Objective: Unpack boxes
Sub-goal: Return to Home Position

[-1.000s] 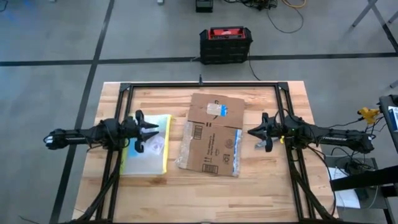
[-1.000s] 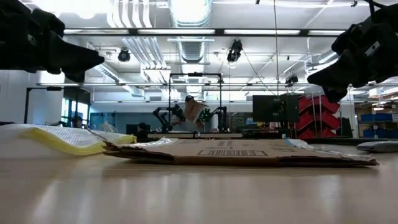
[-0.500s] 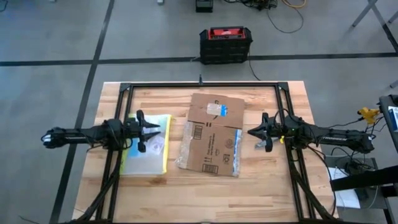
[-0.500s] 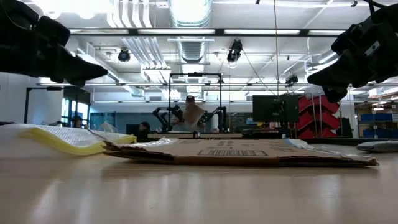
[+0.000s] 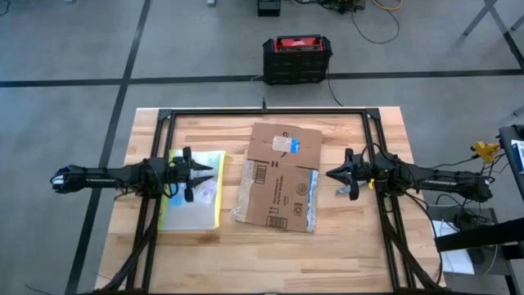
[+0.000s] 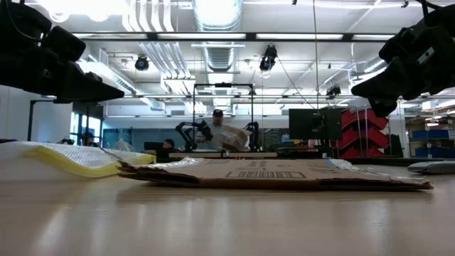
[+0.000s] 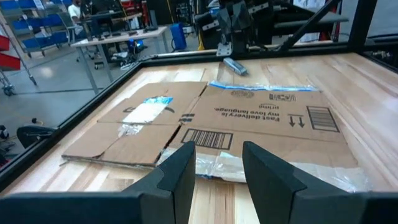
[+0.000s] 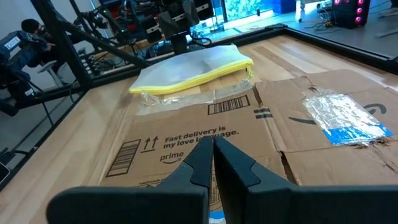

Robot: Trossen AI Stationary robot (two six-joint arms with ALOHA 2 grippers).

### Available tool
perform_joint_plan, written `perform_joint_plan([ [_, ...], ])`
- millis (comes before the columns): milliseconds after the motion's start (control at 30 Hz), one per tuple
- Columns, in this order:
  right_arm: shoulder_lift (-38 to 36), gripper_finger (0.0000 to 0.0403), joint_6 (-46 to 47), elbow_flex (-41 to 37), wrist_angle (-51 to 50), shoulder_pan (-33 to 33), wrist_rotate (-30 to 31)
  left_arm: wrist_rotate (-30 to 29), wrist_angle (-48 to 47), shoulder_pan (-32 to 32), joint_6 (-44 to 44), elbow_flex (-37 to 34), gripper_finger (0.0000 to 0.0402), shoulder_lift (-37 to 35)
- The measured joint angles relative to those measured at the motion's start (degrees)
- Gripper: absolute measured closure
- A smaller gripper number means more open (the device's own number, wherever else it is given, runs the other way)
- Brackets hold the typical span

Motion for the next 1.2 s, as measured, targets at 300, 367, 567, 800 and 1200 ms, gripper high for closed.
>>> perform_joint_plan([
  [300, 0.0, 0.0403, 0.0, 0.0, 0.0, 0.0, 0.0, 0.0, 0.0, 0.0, 0.0, 0.0, 0.0283, 2.2],
  [367, 0.0, 0.0403, 0.1, 0.0, 0.0, 0.0, 0.0, 0.0, 0.0, 0.0, 0.0, 0.0, 0.0283, 2.6],
  [567, 0.3, 0.0403, 0.1, 0.0, 0.0, 0.0, 0.0, 0.0, 0.0, 0.0, 0.0, 0.0, 0.0283, 3.5],
  [800, -0.5, 0.0403, 0.0, 0.0, -0.1, 3.8, 1.9, 0.0, 0.0, 0.0, 0.0, 0.0, 0.0283, 4.4],
  [1200, -10.5, 0.0403, 0.0, 0.0, -0.1, 9.9, 2.5, 0.0, 0.0, 0.0, 0.0, 0.0, 0.0283, 5.3],
])
